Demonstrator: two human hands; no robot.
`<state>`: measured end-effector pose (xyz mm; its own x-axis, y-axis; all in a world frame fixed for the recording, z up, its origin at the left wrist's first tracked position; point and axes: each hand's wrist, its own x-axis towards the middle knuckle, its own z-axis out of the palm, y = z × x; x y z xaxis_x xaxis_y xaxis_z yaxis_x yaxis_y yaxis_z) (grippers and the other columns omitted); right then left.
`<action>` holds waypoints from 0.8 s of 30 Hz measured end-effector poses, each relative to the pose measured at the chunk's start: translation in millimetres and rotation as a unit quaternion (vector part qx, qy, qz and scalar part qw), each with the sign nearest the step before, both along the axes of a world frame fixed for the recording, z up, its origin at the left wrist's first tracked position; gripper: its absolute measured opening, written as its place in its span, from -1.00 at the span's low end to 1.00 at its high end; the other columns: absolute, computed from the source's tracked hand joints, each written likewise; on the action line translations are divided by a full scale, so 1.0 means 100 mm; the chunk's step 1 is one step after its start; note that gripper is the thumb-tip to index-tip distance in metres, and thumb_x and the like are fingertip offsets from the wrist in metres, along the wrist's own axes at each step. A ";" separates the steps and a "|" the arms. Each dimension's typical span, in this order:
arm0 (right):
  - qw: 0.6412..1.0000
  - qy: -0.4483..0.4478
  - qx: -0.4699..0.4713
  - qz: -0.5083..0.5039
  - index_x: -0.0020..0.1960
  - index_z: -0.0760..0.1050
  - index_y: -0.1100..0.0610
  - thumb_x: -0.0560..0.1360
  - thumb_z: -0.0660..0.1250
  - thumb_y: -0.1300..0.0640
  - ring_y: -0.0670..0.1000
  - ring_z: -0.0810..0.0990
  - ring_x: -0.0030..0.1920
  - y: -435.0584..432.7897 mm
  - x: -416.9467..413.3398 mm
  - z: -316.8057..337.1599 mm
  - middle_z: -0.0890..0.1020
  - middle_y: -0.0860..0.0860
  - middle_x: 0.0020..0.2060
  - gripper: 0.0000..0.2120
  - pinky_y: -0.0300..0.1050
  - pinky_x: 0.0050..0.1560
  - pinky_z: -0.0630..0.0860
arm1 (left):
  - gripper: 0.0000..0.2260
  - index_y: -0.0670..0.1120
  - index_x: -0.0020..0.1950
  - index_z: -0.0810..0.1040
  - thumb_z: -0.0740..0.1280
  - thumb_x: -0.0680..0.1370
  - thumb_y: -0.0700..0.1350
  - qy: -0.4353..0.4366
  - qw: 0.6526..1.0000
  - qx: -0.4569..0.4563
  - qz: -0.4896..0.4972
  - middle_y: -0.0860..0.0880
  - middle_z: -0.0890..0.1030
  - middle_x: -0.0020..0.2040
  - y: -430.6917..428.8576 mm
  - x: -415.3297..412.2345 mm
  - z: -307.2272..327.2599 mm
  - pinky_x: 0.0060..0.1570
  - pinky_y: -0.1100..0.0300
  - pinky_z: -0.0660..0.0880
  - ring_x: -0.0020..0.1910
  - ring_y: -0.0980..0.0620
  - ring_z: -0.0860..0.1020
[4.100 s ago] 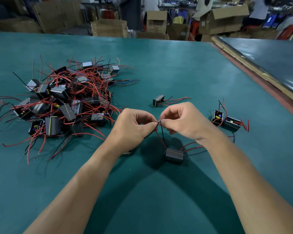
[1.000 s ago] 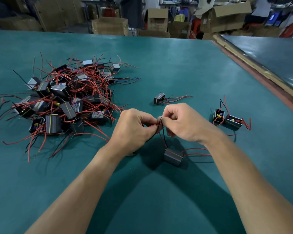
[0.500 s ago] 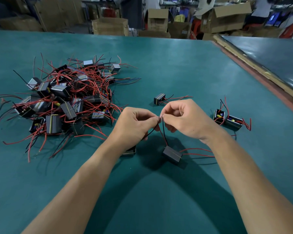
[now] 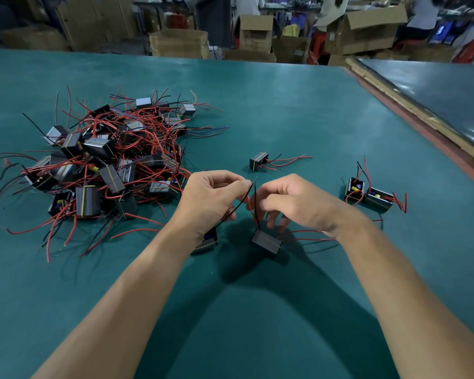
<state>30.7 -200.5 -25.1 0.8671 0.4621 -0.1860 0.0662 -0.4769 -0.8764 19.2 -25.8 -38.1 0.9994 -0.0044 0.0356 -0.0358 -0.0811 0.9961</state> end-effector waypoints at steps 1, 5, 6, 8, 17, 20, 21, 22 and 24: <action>1.000 -0.003 -0.006 0.005 -0.07 0.64 0.15 0.41 0.31 0.03 -0.06 0.58 -0.31 0.00 -0.01 -0.01 0.65 -0.04 -0.30 -0.77 -0.21 -0.33 0.51 | -0.87 -0.17 -0.23 0.63 0.39 0.53 -0.24 -0.009 1.000 0.002 0.000 -0.05 0.59 -0.41 0.00 0.00 0.00 -0.54 0.34 0.33 -0.60 0.06 0.39; 0.996 -0.060 -0.053 0.036 -0.08 0.66 0.12 0.51 0.41 0.11 -0.14 0.55 -0.33 -0.01 -0.02 -0.02 0.68 -0.05 -0.29 -0.91 -0.31 -0.30 0.48 | -0.85 -0.16 -0.23 0.60 0.36 0.54 -0.28 -0.024 1.000 0.008 0.004 -0.02 0.54 -0.44 -0.01 0.01 -0.01 -0.56 0.33 0.32 -0.61 0.08 0.37; 0.994 -0.075 -0.069 0.041 -0.10 0.67 0.11 0.51 0.41 0.13 -0.15 0.54 -0.34 -0.01 -0.03 -0.02 0.69 -0.05 -0.28 -0.92 -0.33 -0.29 0.46 | -0.85 -0.15 -0.22 0.62 0.35 0.54 -0.29 -0.025 1.000 0.010 0.002 0.00 0.52 -0.46 -0.01 0.01 -0.02 -0.56 0.32 0.32 -0.61 0.07 0.37; 0.992 -0.080 -0.086 0.043 -0.15 0.67 0.13 0.51 0.41 0.13 -0.13 0.52 -0.36 -0.02 -0.03 -0.02 0.70 0.01 -0.28 -0.89 -0.31 -0.30 0.44 | -0.84 -0.12 -0.20 0.64 0.34 0.54 -0.30 -0.027 1.000 0.015 -0.004 0.02 0.47 -0.50 -0.01 0.01 -0.02 -0.55 0.31 0.32 -0.59 0.06 0.35; 0.986 -0.122 -0.112 -0.007 -0.21 0.65 0.11 0.50 0.42 0.11 -0.14 0.42 -0.43 -0.04 0.04 -0.01 0.61 0.00 -0.41 -0.87 -0.26 -0.31 0.37 | -0.87 -0.15 -0.18 0.57 0.33 0.58 -0.24 -0.027 0.999 0.007 0.016 -0.04 0.49 -0.46 -0.02 0.02 -0.02 -0.57 0.33 0.33 -0.61 0.07 0.38; 0.983 -0.138 -0.121 -0.028 -0.22 0.64 0.08 0.51 0.42 0.09 -0.17 0.39 -0.47 -0.05 0.05 -0.02 0.53 -0.15 -0.50 -0.86 -0.25 -0.31 0.34 | -0.86 -0.13 -0.17 0.56 0.32 0.59 -0.21 -0.022 0.999 0.013 0.026 -0.01 0.51 -0.46 -0.02 0.02 -0.03 -0.57 0.32 0.33 -0.61 0.06 0.39; 0.982 -0.143 -0.123 -0.031 -0.22 0.64 0.08 0.51 0.42 0.09 -0.17 0.39 -0.47 -0.05 0.06 -0.02 0.53 -0.16 -0.51 -0.86 -0.25 -0.31 0.33 | -0.86 -0.12 -0.17 0.55 0.32 0.59 -0.21 -0.022 0.999 0.013 0.026 0.01 0.51 -0.47 -0.03 0.02 -0.03 -0.57 0.31 0.33 -0.61 0.05 0.39; 0.980 -0.149 -0.124 -0.033 -0.22 0.64 0.08 0.50 0.41 0.09 -0.17 0.39 -0.47 -0.05 0.06 -0.02 0.53 -0.17 -0.51 -0.86 -0.25 -0.31 0.33 | -0.86 -0.12 -0.17 0.54 0.31 0.59 -0.20 -0.022 0.999 0.013 0.026 0.02 0.52 -0.48 -0.03 0.02 -0.03 -0.57 0.31 0.33 -0.61 0.05 0.39; 0.979 -0.160 -0.124 -0.039 -0.22 0.64 0.08 0.50 0.41 0.10 -0.17 0.40 -0.48 -0.05 0.05 -0.03 0.53 -0.18 -0.52 -0.86 -0.26 -0.31 0.32 | -0.86 -0.11 -0.16 0.54 0.31 0.60 -0.19 -0.023 0.999 0.013 0.028 0.02 0.52 -0.48 -0.03 0.03 -0.03 -0.57 0.31 0.33 -0.61 0.04 0.39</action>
<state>35.9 -205.6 -27.8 0.9298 0.3680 0.0021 0.2735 -0.6872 -0.6730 21.8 -29.1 -41.1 0.9953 0.0501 0.0827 -0.0768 -0.1102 0.9909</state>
